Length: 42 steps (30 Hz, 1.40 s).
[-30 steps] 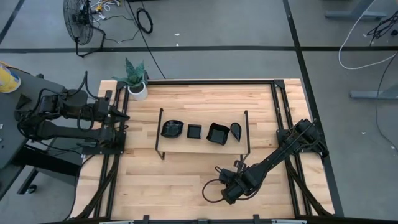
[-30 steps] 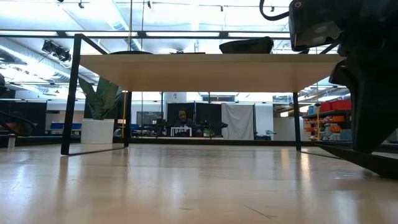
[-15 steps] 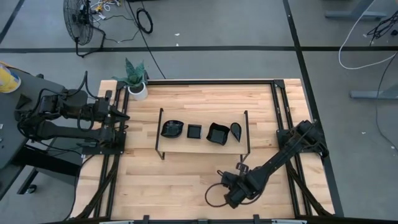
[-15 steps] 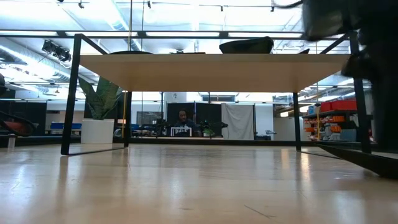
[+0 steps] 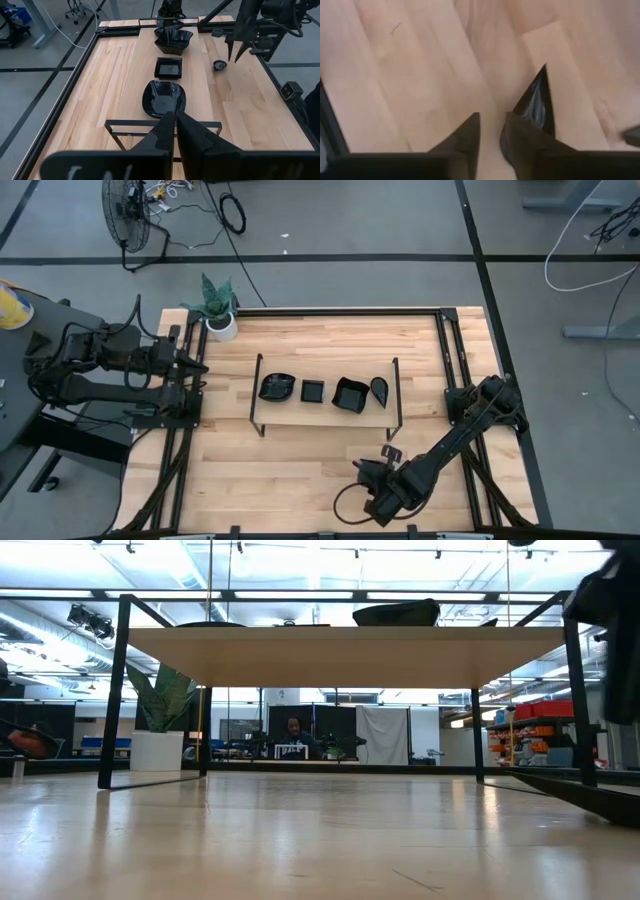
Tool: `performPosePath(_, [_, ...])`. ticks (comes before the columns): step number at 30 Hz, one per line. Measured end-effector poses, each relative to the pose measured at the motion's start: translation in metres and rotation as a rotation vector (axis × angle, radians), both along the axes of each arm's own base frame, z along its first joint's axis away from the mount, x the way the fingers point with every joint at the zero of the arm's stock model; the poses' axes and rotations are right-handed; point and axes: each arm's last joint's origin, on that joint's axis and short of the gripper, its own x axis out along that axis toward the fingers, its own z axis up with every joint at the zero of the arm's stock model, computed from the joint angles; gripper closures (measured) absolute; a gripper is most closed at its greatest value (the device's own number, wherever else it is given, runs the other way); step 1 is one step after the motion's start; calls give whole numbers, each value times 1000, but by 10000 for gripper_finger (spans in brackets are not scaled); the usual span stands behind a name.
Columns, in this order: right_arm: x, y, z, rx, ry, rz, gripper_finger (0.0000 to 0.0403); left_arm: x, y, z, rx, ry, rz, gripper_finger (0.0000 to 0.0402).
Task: Pick & Place Mini shaped plates
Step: Stack the drop shaped plate on top of the drop shaped plate on the shelf
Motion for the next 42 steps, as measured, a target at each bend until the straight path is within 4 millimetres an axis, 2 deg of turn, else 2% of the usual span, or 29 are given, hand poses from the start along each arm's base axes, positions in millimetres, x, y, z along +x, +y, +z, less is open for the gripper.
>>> performPosePath(5, [7,-6,-3,-10,-9,-46,242,0,0,0,0,-1,0,376])
performPosePath(9, [12,-8,-18,-11,45,-69,200,0,0,0,0,-1,0,376])
performPosePath(16, [15,-12,-31,-28,106,-68,177,0,0,0,0,-1,0,376])
performPosePath(23, [18,-16,-31,-24,112,-70,209,0,0,0,0,0,0,376])
performPosePath(42, [25,-22,-31,-4,116,-66,386,0,0,0,0,-1,0,376])
